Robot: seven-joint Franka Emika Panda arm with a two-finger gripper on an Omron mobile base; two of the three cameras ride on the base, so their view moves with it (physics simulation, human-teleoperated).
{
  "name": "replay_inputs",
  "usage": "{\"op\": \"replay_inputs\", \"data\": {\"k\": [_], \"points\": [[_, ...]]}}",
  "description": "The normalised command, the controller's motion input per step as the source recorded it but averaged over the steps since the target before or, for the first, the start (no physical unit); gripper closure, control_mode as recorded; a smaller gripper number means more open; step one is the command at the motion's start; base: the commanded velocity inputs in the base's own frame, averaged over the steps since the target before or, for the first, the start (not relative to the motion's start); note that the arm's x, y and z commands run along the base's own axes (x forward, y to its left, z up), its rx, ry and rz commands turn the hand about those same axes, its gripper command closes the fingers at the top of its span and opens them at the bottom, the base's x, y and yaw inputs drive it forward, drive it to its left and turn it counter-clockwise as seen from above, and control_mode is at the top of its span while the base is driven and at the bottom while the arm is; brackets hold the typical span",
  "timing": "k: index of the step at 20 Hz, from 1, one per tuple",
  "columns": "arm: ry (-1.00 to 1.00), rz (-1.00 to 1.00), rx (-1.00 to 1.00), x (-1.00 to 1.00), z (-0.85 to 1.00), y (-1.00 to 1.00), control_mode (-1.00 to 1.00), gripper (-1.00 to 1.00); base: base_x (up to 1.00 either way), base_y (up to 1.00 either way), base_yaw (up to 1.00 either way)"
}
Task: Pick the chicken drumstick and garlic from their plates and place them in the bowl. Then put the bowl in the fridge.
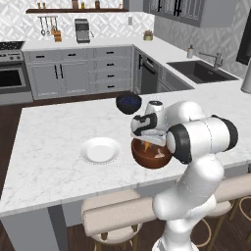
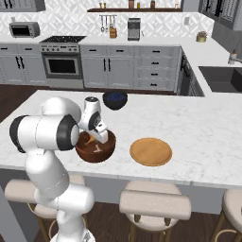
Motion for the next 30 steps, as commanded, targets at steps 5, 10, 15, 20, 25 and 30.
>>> {"op": "replay_inputs", "data": {"k": [5, 10, 15, 20, 25, 30], "points": [[0.01, 0.02, 0.00, 0.42, -0.31, -0.13, -1.00, -1.00, 0.00, 0.00, 0.00], [0.00, 0.02, 0.00, -0.12, 0.07, -0.01, -1.00, -1.00, 0.00, 0.00, 0.00], [0.00, 0.00, 0.00, -0.56, 0.21, 0.00, -1.00, -1.00, 0.00, 0.00, 0.00], [-0.02, 0.00, 0.00, -0.48, 0.61, -0.13, -1.00, -1.00, 0.00, 0.00, 0.00], [0.01, 0.09, 0.00, -0.64, 0.54, -0.48, -1.00, -1.00, 0.00, 0.00, 0.00], [0.05, 0.13, 0.02, -0.55, 0.05, -0.58, -1.00, -1.00, 0.00, 0.00, 0.00]]}}
